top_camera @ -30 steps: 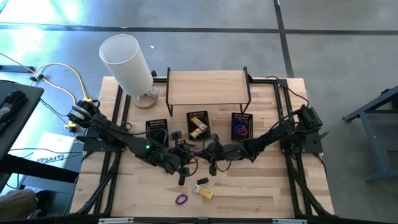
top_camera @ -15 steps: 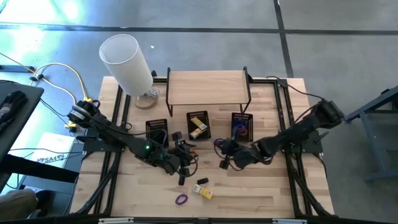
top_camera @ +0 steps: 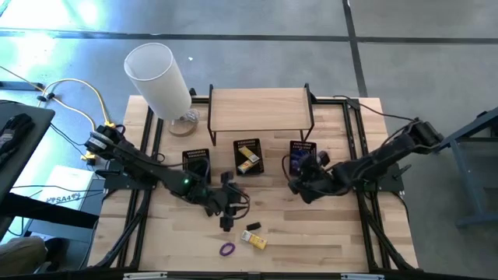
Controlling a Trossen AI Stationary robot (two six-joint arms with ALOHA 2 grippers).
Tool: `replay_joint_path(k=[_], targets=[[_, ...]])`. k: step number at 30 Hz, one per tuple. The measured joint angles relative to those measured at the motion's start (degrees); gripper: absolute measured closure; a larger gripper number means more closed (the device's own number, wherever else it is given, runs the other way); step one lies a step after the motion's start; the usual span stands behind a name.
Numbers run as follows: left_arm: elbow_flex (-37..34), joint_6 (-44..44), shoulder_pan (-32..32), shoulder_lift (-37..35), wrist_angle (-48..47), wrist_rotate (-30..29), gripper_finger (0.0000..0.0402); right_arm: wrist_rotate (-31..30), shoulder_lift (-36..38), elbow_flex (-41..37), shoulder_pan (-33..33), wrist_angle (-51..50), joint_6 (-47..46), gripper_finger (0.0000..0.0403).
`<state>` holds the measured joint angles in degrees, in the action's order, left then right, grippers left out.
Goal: Pick & Place Office Desk Supplies
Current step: Put the purple spring keychain into the right black bin
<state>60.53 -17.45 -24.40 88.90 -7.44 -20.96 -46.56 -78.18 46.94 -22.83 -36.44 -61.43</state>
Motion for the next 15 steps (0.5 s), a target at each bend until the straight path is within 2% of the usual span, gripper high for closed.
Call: replay_joint_path(k=[5, 12, 15], targets=[[0.0, -0.06, 0.39, 0.02, 0.24, 0.32, 0.0223, 5.93, -3.81, 0.0, 3.87, -0.87, -2.82, 0.0395], [0.0, -0.17, -0.27, 0.02, 0.24, 0.49, 0.0223, 9.27, -8.62, 0.02, 8.72, -2.01, -3.5, 0.0393], [0.0, -0.17, -0.83, 0.02, 0.24, 0.49, 0.0223, 10.88, -9.53, 0.02, 9.7, -2.35, -3.57, 0.0379]])
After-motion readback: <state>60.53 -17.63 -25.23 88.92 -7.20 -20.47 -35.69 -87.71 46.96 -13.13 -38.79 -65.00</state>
